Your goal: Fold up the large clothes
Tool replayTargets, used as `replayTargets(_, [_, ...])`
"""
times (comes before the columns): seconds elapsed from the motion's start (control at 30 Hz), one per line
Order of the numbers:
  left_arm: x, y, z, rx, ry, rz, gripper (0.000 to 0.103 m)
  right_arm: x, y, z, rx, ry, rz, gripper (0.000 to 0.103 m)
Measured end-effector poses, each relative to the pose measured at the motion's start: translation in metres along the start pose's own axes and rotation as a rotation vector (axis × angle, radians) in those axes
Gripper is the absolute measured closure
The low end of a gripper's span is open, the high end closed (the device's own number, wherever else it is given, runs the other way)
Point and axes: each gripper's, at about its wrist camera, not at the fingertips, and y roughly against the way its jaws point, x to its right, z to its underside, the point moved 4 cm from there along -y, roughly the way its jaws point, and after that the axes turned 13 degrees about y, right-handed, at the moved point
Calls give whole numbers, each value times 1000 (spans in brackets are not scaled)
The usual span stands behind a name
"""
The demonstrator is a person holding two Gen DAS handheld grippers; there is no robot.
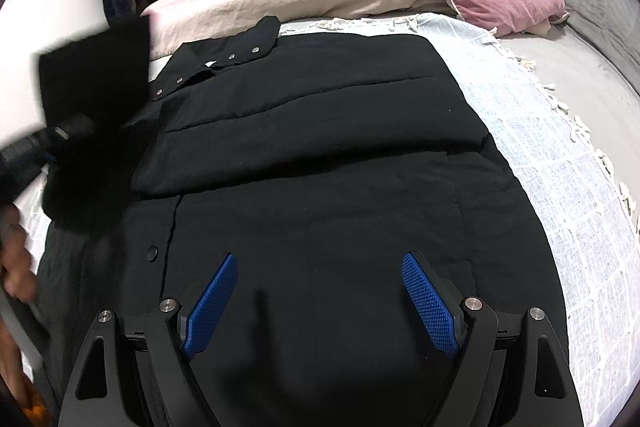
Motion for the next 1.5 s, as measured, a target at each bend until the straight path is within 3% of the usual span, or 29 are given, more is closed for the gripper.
replayTargets(0.07, [3, -11, 21, -110, -68, 36, 69, 0, 0, 0, 6, 2, -4, 18])
replayTargets(0.13, [-1, -5, 33, -141, -143, 42, 65, 1, 0, 0, 11, 1, -14, 18])
replayTargets(0.17, [-4, 3, 37, -139, -176, 50, 62, 0, 1, 0, 14, 0, -20, 18])
replayTargets(0.23, [-13, 22, 38, -132, -204, 76, 47, -2, 2, -1, 18, -12, -60, 18])
replayTargets(0.33, [-36, 60, 24, -95, -208, 94, 44, -10, 4, -6, 37, -36, -171, 18])
replayTargets(0.4, [-50, 72, 19, -65, -218, 61, 43, -17, 5, -15, 54, -61, -259, 18])
replayTargets(0.53, [-100, 83, -7, 29, -207, -114, 43, -33, 0, -41, 98, -104, -372, 18])
replayTargets(0.57, [-111, 83, -10, 34, -182, -120, 45, -38, -4, -50, 110, -105, -397, 19])
replayTargets(0.63, [-135, 84, -20, 44, -113, -94, 70, -50, -14, -67, 128, -87, -415, 23])
replayTargets(0.73, [-157, 76, -31, 65, -37, -113, 72, -64, -39, -93, 128, -67, -430, 28])
replayTargets(0.87, [-171, 67, -39, 98, 25, -128, 72, -71, -80, -104, 42, -69, -387, 37])
replayTargets(0.93, [-170, 61, -40, 112, 39, -123, 72, -80, -95, -101, -21, -56, -379, 64])
replayTargets(0.97, [-173, 62, -41, 119, 44, -112, 72, -84, -96, -102, -36, -31, -363, 85])
replayTargets(1.0, [-171, 61, -41, 125, 45, -104, 72, -89, -93, -106, -27, -2, -345, 90])
replayTargets(1.13, [-164, 50, -38, 154, 38, -83, 72, -96, -49, -129, 166, 119, -310, 94])
replayTargets(1.2, [-165, 39, -30, 128, 39, -85, 72, -96, -38, -136, 239, 195, -237, 94])
replayTargets(1.27, [-165, 24, -20, 86, 30, -100, 72, -91, -54, -136, 204, 238, -157, 93])
replayTargets(1.37, [-160, 19, -16, 72, -6, -135, 72, -78, -97, -127, 34, 239, 6, 85])
replayTargets(1.43, [-155, 24, -19, 79, -20, -149, 72, -70, -93, -120, 47, 212, 58, 85])
replayTargets(1.5, [-150, 30, -20, 105, -40, -140, 71, -73, -76, -119, 115, 171, 33, 81])
